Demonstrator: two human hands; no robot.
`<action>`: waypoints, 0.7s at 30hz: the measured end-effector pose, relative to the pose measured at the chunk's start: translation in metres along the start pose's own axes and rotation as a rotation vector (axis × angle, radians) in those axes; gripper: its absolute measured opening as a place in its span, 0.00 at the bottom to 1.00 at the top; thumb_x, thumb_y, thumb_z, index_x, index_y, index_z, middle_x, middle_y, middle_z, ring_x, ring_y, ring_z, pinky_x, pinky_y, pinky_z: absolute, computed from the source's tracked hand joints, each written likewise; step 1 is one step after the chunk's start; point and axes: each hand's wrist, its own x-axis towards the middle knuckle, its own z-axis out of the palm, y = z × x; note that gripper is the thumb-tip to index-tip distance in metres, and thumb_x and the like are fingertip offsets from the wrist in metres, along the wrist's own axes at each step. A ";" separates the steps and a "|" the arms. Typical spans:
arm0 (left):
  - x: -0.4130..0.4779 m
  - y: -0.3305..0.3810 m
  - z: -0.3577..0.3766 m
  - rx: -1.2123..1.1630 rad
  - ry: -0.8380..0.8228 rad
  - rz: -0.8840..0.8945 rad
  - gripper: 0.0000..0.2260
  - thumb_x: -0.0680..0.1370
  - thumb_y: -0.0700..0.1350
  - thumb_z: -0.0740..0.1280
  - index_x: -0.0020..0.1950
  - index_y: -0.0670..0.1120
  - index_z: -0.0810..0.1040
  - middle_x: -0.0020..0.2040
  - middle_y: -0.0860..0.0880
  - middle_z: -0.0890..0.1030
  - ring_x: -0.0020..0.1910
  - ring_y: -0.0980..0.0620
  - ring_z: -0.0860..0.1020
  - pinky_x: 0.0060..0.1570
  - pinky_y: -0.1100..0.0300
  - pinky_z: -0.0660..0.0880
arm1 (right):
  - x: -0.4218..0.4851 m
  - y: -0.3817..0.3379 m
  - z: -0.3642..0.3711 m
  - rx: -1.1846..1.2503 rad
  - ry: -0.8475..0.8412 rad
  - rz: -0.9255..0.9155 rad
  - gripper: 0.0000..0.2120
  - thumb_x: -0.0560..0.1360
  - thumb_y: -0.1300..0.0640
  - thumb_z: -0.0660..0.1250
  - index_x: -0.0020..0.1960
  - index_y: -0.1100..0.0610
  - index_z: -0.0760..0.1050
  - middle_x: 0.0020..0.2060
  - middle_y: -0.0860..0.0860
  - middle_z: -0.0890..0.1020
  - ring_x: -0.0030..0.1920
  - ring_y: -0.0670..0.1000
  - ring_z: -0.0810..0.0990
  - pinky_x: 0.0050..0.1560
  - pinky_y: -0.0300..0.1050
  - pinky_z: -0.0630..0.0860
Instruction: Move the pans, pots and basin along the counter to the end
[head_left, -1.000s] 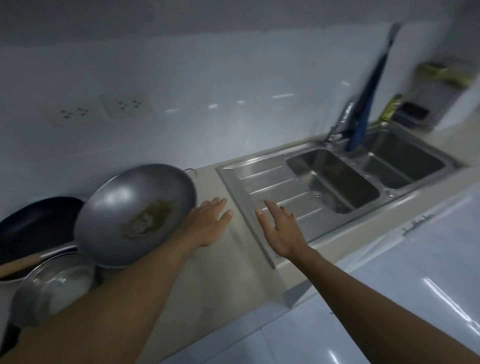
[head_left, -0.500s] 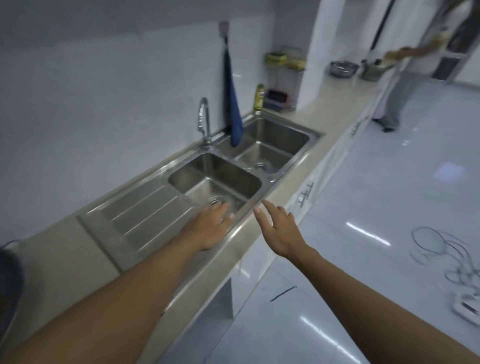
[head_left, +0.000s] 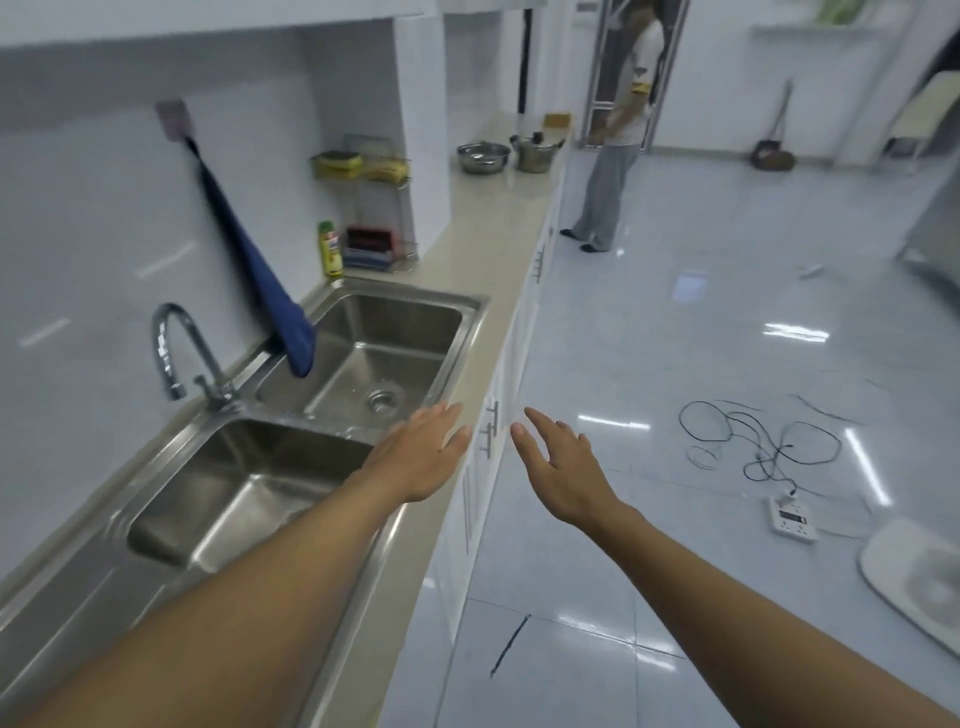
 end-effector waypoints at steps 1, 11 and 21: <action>0.013 0.004 -0.002 -0.004 -0.006 0.020 0.27 0.83 0.62 0.48 0.80 0.56 0.53 0.81 0.55 0.52 0.80 0.52 0.50 0.76 0.48 0.50 | 0.008 0.003 -0.003 0.003 0.013 0.016 0.35 0.78 0.29 0.45 0.79 0.46 0.59 0.77 0.47 0.64 0.79 0.53 0.57 0.77 0.56 0.46; 0.140 0.038 0.002 -0.024 -0.045 0.083 0.28 0.82 0.64 0.46 0.80 0.56 0.53 0.81 0.55 0.53 0.80 0.51 0.52 0.76 0.46 0.53 | 0.102 0.051 -0.047 0.016 0.083 0.094 0.35 0.78 0.29 0.46 0.79 0.47 0.59 0.78 0.47 0.64 0.79 0.51 0.57 0.78 0.55 0.44; 0.295 0.112 0.009 -0.024 -0.033 0.035 0.26 0.83 0.62 0.47 0.81 0.56 0.52 0.81 0.55 0.51 0.80 0.52 0.51 0.76 0.50 0.51 | 0.236 0.114 -0.134 0.001 0.040 0.087 0.35 0.78 0.31 0.46 0.79 0.48 0.59 0.78 0.47 0.64 0.78 0.52 0.59 0.79 0.57 0.47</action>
